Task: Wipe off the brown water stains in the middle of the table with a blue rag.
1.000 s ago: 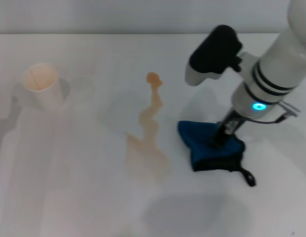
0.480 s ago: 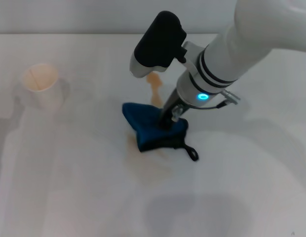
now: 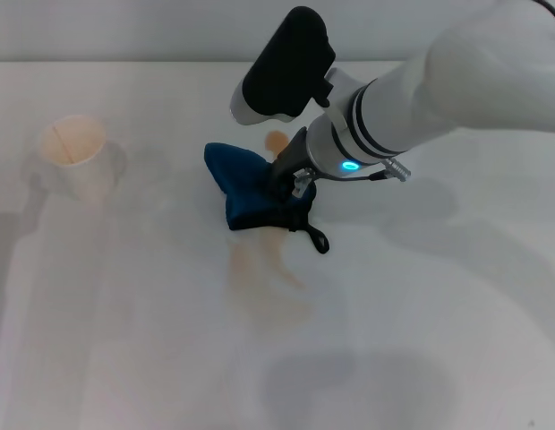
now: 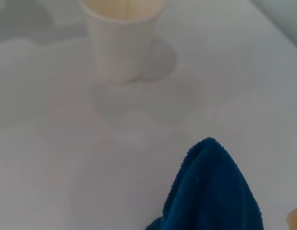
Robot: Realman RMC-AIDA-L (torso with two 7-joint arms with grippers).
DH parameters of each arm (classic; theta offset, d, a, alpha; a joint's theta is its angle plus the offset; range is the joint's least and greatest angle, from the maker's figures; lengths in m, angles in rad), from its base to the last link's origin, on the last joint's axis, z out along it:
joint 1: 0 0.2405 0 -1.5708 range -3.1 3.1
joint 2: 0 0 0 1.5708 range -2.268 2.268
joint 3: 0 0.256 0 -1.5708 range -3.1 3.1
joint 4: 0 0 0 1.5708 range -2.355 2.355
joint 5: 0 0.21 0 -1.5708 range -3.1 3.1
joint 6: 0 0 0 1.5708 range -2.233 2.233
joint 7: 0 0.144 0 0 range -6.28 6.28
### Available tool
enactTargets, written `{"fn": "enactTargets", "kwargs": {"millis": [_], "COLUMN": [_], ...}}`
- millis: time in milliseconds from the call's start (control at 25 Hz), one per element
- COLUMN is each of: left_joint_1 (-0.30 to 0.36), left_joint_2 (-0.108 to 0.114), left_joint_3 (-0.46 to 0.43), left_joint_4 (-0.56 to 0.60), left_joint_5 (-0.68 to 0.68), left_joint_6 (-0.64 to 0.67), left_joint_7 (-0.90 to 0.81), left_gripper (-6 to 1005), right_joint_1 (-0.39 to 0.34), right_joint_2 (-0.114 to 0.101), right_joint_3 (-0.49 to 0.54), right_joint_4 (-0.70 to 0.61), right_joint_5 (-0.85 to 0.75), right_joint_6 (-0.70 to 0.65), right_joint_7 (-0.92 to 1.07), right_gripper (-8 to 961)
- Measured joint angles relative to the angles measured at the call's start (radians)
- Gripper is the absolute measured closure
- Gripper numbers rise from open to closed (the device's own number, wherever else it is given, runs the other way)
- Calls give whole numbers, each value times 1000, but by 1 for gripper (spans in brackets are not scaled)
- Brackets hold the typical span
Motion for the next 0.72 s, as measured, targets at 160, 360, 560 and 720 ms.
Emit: {"fn": "enactTargets", "kwargs": {"millis": [160,360,560,720], "left_joint_1": [0,1,5,5], "left_joint_2": [0,-1,-1,-2], "left_joint_3": [1,2,1,1], "left_joint_4": [0,9,13,20], "left_joint_5": [0,1,-2,-3], "left_joint_6": [0,0,0,0], "left_joint_7": [0,0,0,0], "left_gripper": [111,112,112,111], "right_joint_1": [8,19,33,35], "right_joint_2": [0,0,0,0], "right_joint_3": [-31,-107,-151,-185], "right_joint_4": [37,76,94,109], "right_joint_5": [18,60,82,89], "right_joint_6": [68,159,220,286], "right_joint_7": [0,0,1,2], "right_gripper": [816,817,818,818]}}
